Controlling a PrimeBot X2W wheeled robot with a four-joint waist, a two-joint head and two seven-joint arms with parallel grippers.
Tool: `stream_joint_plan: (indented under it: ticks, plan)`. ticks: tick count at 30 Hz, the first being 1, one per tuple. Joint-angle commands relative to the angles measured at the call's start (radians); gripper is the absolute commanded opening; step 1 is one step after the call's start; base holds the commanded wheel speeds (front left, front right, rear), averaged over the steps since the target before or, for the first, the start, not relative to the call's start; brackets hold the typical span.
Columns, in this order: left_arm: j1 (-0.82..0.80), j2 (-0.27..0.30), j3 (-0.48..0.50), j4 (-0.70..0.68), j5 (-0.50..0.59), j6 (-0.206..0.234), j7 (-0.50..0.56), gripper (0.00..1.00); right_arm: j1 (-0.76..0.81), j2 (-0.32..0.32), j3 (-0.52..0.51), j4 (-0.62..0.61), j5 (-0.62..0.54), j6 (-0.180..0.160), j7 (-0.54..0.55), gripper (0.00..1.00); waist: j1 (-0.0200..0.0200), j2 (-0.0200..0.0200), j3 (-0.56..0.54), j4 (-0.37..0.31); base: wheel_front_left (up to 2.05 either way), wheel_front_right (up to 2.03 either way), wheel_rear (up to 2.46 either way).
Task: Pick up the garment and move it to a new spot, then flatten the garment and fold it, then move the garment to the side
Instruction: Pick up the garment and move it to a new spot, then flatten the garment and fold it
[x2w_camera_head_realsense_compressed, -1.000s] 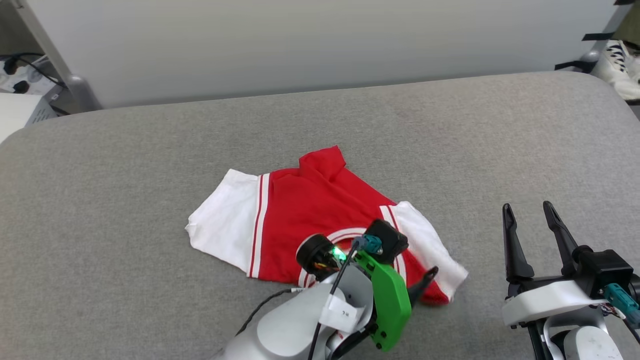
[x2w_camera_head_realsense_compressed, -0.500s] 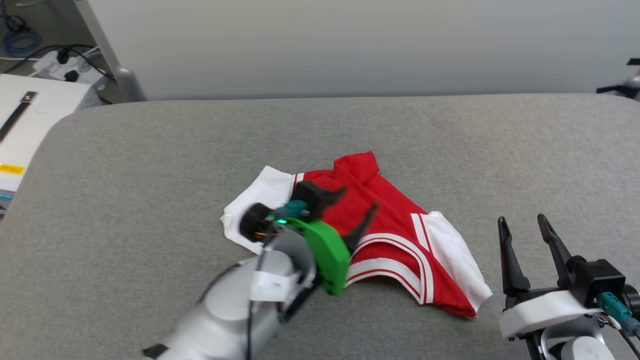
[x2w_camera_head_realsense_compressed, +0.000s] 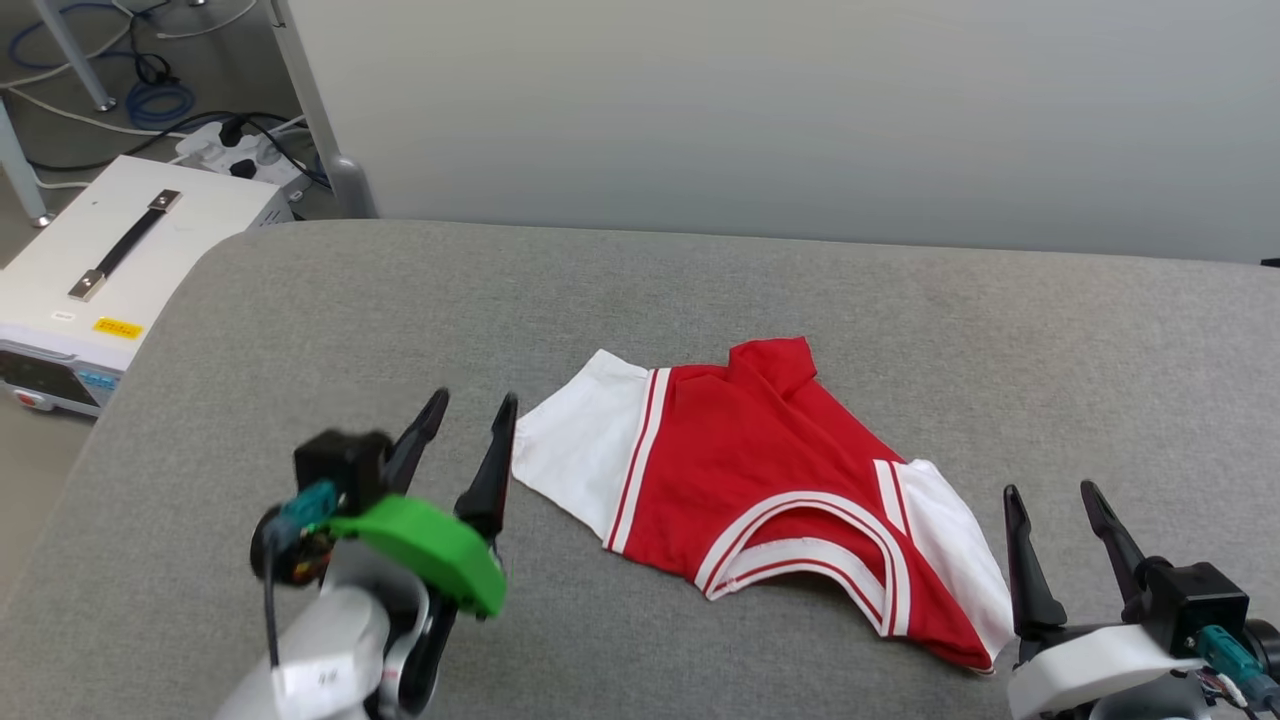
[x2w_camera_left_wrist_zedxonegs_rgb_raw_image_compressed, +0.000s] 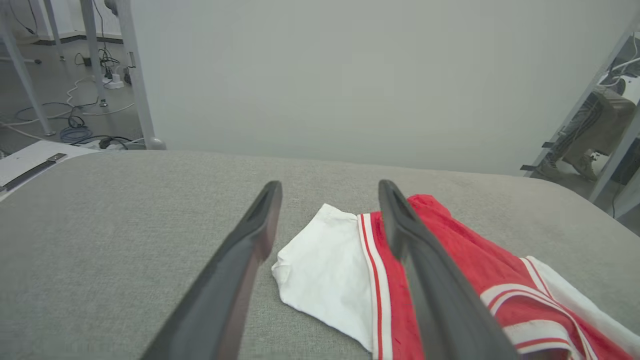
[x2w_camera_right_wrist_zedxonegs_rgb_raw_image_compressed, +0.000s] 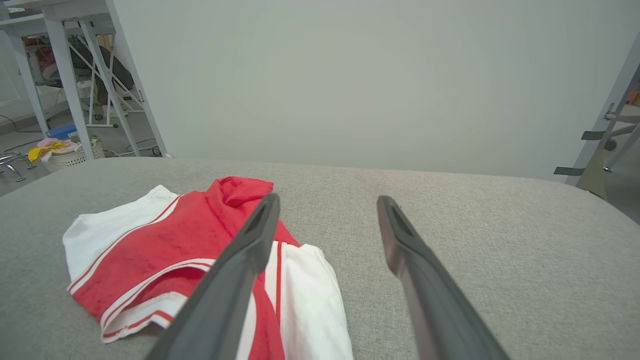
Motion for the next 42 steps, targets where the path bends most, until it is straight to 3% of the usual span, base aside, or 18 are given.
stream_joint_plan:
  ticks: [1, 8, 12, 15, 26, 32, 38, 39, 40, 41, 42]
  plan:
    - [0.056, -0.007, 0.033, -0.032, 0.025, 0.005, -0.006, 1.00, 0.017, -0.002, -0.002, 0.006, -0.007, -0.001, -0.005, 1.00, 0.0000, 0.0000, -0.004, 0.005, 0.00, 0.00, 0.00]
    - [0.238, -0.075, 0.182, -0.138, 0.127, -0.018, -0.006, 1.00, 0.031, -0.002, -0.001, 0.031, -0.011, -0.001, -0.005, 1.00, 0.0000, 0.0000, -0.005, 0.007, 0.00, 0.00, 0.00]
    - [0.267, -0.100, 0.218, -0.139, 0.179, -0.048, -0.006, 1.00, 0.028, -0.002, -0.024, 0.053, -0.016, -0.001, 0.012, 1.00, 0.0000, 0.0000, -0.002, 0.008, 0.00, 0.00, 0.00]
    - [0.267, -0.112, 0.234, -0.129, 0.202, -0.068, -0.006, 1.00, 0.016, -0.002, -0.033, 0.063, -0.031, -0.001, 0.103, 1.00, 0.0000, 0.0000, 0.002, 0.010, 0.00, 0.00, 0.00]
    - [0.253, -0.165, 0.270, -0.086, 0.262, -0.122, -0.006, 1.00, -0.024, -0.041, -0.072, 0.019, 0.028, -0.001, 0.621, 1.00, 0.0000, 0.0000, 0.046, 0.052, 0.00, 0.00, 0.00]
    - [0.236, -0.184, 0.283, -0.068, 0.284, -0.141, -0.006, 1.00, -0.040, -0.051, -0.077, 0.045, 0.037, -0.001, 0.748, 1.00, 0.0000, 0.0000, 0.074, 0.084, 0.00, 0.00, 0.00]
    - [0.222, -0.196, 0.303, -0.060, 0.300, -0.152, -0.006, 1.00, -0.054, -0.053, -0.054, 0.097, 0.018, -0.001, 0.771, 1.00, 0.0000, 0.0000, 0.096, 0.101, 0.00, 0.00, 0.00]
    - [0.220, -0.198, 0.306, -0.059, 0.302, -0.154, -0.006, 1.00, -0.054, -0.054, -0.051, 0.106, 0.016, -0.001, 0.772, 0.91, 0.0000, 0.0000, 0.098, 0.102, 0.00, 0.00, 0.00]
    - [0.219, -0.200, 0.309, -0.057, 0.304, -0.155, -0.006, 1.00, -0.055, -0.056, -0.047, 0.118, 0.013, -0.001, 0.771, 0.46, 0.0000, 0.0000, 0.100, 0.102, 0.00, 0.00, 0.00]
    - [0.219, -0.202, 0.313, -0.056, 0.306, -0.157, -0.006, 1.00, -0.055, -0.058, -0.043, 0.126, 0.012, -0.001, 0.769, 0.15, 0.0000, 0.0000, 0.101, 0.102, 0.00, 0.00, 0.00]
    - [0.219, -0.204, 0.317, -0.055, 0.309, -0.158, -0.006, 1.00, -0.057, -0.060, -0.040, 0.132, 0.012, -0.001, 0.764, 0.00, 0.0000, 0.0000, 0.101, 0.101, 0.00, 0.00, 0.00]
